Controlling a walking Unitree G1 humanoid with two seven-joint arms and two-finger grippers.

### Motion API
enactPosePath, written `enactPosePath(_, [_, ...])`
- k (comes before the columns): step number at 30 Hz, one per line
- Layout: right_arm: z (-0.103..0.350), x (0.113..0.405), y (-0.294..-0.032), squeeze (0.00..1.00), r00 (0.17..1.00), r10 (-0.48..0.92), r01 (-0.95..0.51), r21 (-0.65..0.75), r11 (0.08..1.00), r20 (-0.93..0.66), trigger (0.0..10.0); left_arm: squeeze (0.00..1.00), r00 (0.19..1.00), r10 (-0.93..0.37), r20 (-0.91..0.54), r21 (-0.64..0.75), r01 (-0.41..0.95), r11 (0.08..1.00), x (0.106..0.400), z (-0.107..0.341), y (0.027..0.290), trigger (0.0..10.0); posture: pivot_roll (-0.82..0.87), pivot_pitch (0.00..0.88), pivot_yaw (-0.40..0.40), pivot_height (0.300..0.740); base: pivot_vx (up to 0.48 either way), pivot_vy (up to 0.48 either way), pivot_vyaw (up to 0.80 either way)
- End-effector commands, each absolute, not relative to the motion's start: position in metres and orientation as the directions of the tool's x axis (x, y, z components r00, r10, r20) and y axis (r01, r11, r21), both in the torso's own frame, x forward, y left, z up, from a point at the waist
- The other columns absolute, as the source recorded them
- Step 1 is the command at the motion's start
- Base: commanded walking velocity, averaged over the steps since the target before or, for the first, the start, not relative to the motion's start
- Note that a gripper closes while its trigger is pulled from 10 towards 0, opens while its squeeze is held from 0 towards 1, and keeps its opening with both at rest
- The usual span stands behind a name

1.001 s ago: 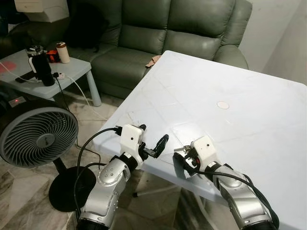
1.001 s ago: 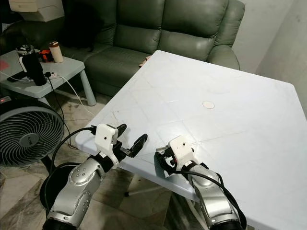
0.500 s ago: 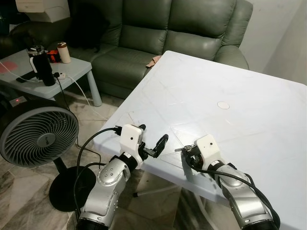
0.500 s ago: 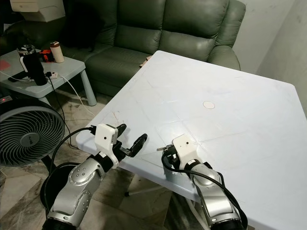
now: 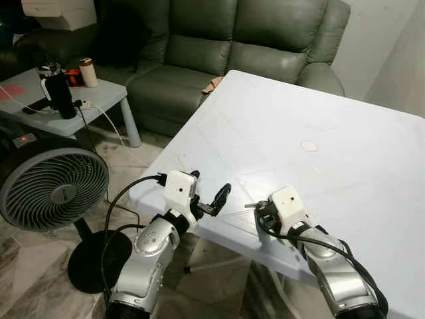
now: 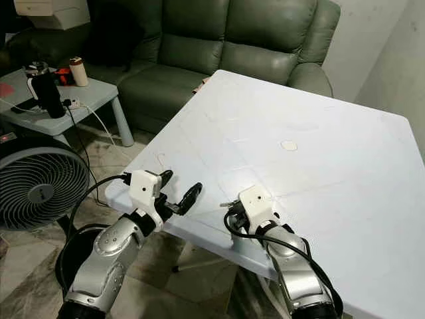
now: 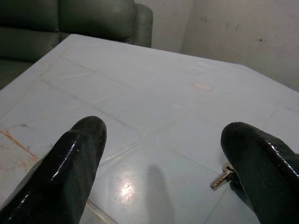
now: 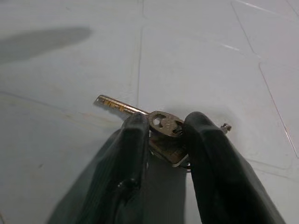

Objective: Hang keys on a hook

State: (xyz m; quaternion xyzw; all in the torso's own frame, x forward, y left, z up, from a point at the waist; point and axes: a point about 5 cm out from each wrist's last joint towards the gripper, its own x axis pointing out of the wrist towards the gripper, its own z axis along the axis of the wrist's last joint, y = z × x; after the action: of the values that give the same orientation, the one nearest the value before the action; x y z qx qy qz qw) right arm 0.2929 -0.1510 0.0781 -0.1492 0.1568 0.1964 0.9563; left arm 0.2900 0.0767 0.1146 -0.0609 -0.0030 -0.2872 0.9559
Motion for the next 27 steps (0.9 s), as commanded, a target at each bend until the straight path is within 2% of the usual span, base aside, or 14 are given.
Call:
enactPosePath(1, [0.078,0.292,-0.154,0.0,0.867,0.327,-0.428,-0.228,0.874,-0.375,0.0,0.0,0.836,-0.547,0.052,-0.108,0.549,0.829,0.291,0.12,0.077,10.0,0.05,0.039,-0.062,0.74,0.0,0.0,0.0])
enactPosePath(15, [0.085,0.297,-0.153,0.0,0.885,0.329,-0.416,-0.24,0.877,-0.329,0.0,0.0,0.84,-0.54,0.056,-0.114,0.543,0.832,0.292,0.121,0.076,10.0,0.06,0.042,-0.064,0.74,0.0,0.0,0.0])
enactPosePath(17, [0.088,0.297,-0.151,0.0,0.881,0.368,-0.44,-0.229,0.869,-0.296,0.0,0.0,0.841,-0.538,0.057,-0.119,0.54,0.833,0.292,0.121,0.077,10.0,0.06,0.042,-0.064,0.74,0.0,0.0,0.0])
enactPosePath(18, [0.091,0.295,-0.151,0.0,0.873,0.414,-0.463,-0.174,0.869,-0.256,3.1,0.0,0.842,-0.537,0.057,-0.118,0.54,0.833,0.292,0.121,0.077,10.0,0.06,0.042,-0.064,0.74,0.0,0.0,0.0])
enactPosePath(19, [0.093,0.295,-0.151,0.0,0.862,0.443,-0.485,-0.149,0.862,-0.244,10.0,0.0,0.842,-0.537,0.057,-0.118,0.54,0.833,0.292,0.121,0.077,10.0,0.06,0.042,-0.064,0.74,0.0,0.0,0.0])
enactPosePath(20, [0.094,0.295,-0.151,0.0,0.854,0.462,-0.5,-0.135,0.855,-0.237,10.0,0.0,0.842,-0.537,0.058,-0.118,0.54,0.833,0.292,0.121,0.077,10.0,0.06,0.042,-0.064,0.74,0.0,0.0,0.0])
enactPosePath(21, [0.096,0.294,-0.152,1.0,0.847,0.482,-0.512,-0.104,0.853,-0.223,10.0,0.0,0.842,-0.536,0.058,-0.119,0.539,0.834,0.292,0.121,0.077,10.0,0.06,0.042,-0.064,0.74,0.0,0.0,0.0])
enactPosePath(27, [0.104,0.298,-0.157,1.0,0.867,0.471,-0.487,-0.08,0.87,-0.164,10.0,0.0,0.839,-0.541,0.057,-0.12,0.544,0.831,0.293,0.121,0.075,10.0,0.06,0.034,-0.064,0.74,0.0,0.0,0.0])
